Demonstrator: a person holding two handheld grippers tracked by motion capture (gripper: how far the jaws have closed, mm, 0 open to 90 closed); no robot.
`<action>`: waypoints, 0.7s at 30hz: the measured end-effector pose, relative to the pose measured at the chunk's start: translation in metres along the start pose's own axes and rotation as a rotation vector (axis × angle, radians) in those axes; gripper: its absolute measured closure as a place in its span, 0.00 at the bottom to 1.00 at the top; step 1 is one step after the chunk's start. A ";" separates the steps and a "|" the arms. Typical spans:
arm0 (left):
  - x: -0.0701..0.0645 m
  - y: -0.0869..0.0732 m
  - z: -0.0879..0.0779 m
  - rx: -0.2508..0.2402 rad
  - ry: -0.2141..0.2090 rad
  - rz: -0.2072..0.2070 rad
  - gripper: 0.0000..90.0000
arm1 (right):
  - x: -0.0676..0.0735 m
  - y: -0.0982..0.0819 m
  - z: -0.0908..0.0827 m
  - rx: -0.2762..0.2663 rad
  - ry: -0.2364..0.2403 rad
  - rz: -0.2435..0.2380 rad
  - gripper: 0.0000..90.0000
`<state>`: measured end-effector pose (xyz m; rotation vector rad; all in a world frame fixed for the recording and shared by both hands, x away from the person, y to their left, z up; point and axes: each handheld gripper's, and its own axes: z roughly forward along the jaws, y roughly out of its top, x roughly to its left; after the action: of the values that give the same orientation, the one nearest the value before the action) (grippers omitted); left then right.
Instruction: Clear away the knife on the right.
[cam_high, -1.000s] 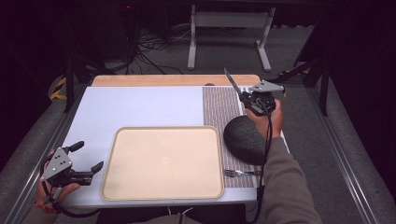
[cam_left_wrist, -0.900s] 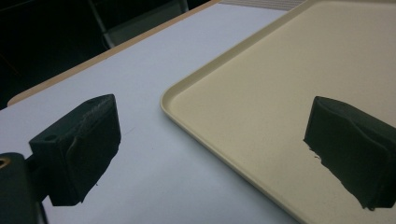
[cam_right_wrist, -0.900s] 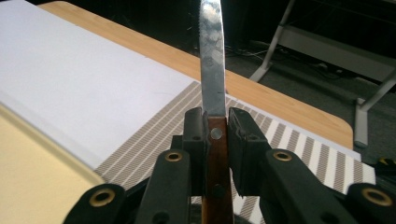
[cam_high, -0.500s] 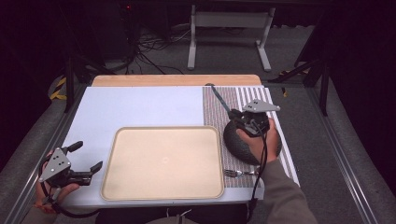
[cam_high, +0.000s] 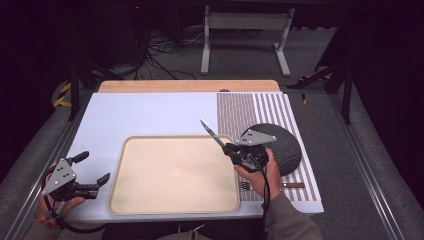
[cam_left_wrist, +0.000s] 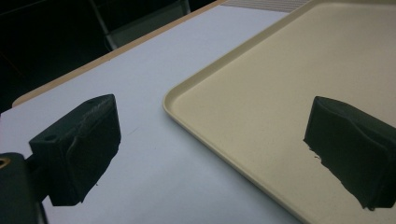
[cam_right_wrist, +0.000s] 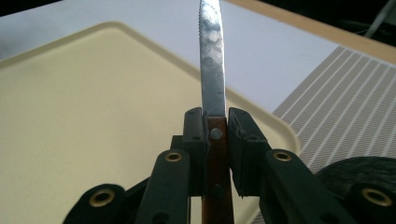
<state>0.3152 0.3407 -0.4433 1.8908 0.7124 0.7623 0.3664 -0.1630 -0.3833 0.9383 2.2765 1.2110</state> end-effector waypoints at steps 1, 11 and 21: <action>0.000 0.000 0.000 0.001 0.000 0.001 0.05 | 0.004 -0.002 0.003 0.013 0.009 -0.003 0.87; -0.001 0.001 0.000 -0.001 -0.005 0.011 0.05 | 0.040 -0.022 0.030 0.137 0.094 -0.027 0.87; -0.002 0.000 0.001 -0.001 -0.009 0.012 0.05 | 0.052 -0.034 0.045 0.225 0.111 -0.043 0.87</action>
<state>0.3152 0.3387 -0.4437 1.8984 0.6957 0.7608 0.3455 -0.1136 -0.4380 0.9138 2.5478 1.0279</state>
